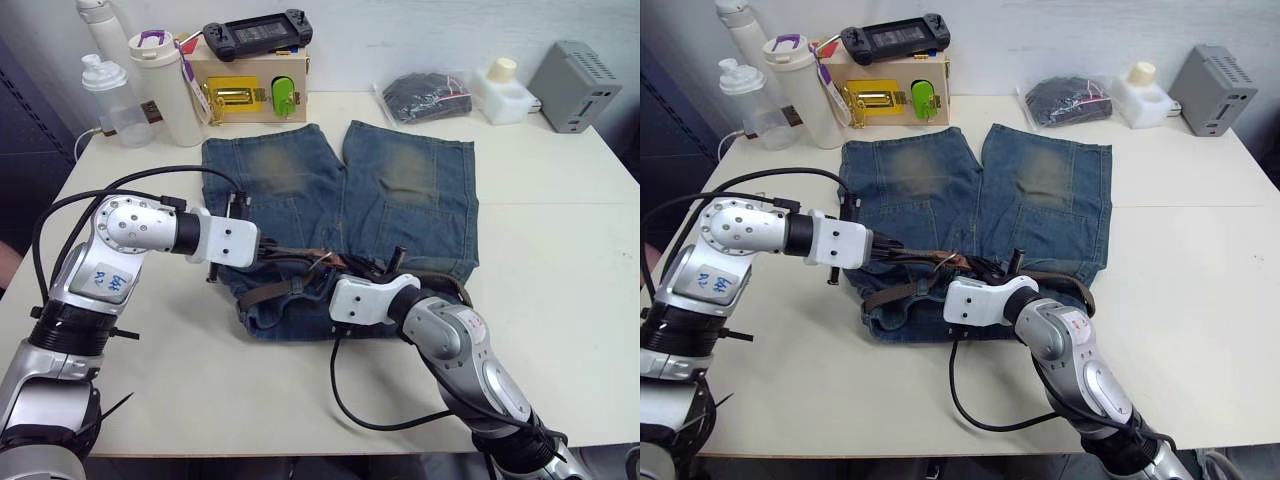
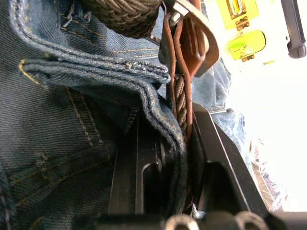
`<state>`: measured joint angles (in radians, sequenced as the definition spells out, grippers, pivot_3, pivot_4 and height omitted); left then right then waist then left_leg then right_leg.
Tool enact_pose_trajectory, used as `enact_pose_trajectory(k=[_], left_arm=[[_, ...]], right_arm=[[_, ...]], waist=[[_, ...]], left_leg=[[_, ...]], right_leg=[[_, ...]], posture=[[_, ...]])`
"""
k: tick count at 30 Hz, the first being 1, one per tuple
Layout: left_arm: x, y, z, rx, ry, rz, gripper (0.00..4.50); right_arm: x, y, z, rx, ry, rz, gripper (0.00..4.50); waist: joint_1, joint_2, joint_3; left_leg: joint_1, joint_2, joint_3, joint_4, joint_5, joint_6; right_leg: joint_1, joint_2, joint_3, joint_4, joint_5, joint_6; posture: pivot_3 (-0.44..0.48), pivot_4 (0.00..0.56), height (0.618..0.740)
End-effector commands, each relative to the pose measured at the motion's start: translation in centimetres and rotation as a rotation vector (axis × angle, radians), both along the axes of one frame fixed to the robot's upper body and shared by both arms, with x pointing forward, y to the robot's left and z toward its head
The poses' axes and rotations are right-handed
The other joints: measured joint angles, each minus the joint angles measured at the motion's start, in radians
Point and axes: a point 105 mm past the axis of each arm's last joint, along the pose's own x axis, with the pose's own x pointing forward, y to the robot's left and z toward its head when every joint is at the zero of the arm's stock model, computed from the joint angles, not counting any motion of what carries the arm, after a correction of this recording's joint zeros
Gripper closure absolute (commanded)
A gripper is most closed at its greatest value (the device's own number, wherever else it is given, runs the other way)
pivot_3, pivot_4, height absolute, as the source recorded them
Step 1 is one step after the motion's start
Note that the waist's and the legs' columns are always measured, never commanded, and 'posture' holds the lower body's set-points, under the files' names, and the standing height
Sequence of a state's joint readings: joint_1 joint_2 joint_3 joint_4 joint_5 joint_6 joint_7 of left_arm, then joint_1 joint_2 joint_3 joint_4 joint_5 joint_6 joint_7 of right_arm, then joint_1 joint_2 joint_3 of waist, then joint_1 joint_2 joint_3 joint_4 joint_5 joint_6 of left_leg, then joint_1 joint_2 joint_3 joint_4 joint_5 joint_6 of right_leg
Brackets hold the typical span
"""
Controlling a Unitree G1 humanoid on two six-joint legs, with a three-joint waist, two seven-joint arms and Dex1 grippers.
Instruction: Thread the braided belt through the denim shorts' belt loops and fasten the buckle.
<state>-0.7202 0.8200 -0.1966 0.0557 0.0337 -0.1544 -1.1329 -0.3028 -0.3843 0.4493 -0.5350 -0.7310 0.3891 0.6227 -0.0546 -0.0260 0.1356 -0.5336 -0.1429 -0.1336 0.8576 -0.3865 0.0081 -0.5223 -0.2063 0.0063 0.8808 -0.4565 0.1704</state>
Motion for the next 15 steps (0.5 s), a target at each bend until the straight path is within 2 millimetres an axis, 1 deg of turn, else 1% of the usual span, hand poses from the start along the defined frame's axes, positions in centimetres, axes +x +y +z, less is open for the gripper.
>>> enact_pose_trajectory(k=[1, 6, 9, 11, 15], left_arm=[[0.2, -0.7, 0.7, 0.022, -0.037, -0.048, 4.50], [1.0, -1.5, 0.8, -0.004, -0.039, -0.062, 4.50], [1.2, -2.3, -0.3, -0.097, 0.003, -0.028, 4.50], [0.2, -3.4, -1.8, -0.170, 0.070, -0.028, 4.50], [-2.0, -5.1, -4.5, -0.251, 0.182, -0.019, 4.50]], right_arm=[[-0.1, 0.2, 1.5, 0.017, -0.076, 0.010, 4.41], [-0.2, 0.2, 1.5, 0.021, -0.077, 0.005, 4.41], [-0.2, 0.1, 1.4, 0.024, -0.072, -0.002, 4.41], [-0.2, -0.1, 1.4, 0.029, -0.064, -0.013, 4.41], [-0.1, -0.5, 1.2, 0.038, -0.048, -0.037, 4.41]], waist=[[-0.001, 0.000, 0.000], [-0.002, 0.000, 0.000], [-0.001, 0.000, 0.000], [-0.002, 0.001, -0.001], [-0.003, 0.001, -0.001]], left_leg=[[0.000, 0.000, 0.000, 0.000, 0.000, 0.000], [0.000, 0.000, -0.001, 0.000, 0.000, 0.000], [0.000, -0.001, -0.001, 0.001, 0.000, 0.000], [0.000, -0.002, -0.002, 0.001, 0.000, 0.000], [-0.001, -0.002, -0.003, 0.002, -0.001, 0.001]], right_leg=[[0.000, 0.000, 0.000, 0.000, 0.000, 0.000], [-0.001, 0.000, 0.000, 0.002, 0.000, 0.000], [-0.001, -0.001, 0.000, 0.003, 0.000, 0.000], [-0.001, -0.001, 0.000, 0.003, 0.000, 0.000], [-0.001, -0.001, 0.000, 0.006, 0.000, 0.000]], posture=[[0.000, 0.150, 0.645], [0.000, 0.150, 0.645], [0.000, 0.150, 0.645], [0.000, 0.150, 0.645], [0.000, 0.150, 0.645]])
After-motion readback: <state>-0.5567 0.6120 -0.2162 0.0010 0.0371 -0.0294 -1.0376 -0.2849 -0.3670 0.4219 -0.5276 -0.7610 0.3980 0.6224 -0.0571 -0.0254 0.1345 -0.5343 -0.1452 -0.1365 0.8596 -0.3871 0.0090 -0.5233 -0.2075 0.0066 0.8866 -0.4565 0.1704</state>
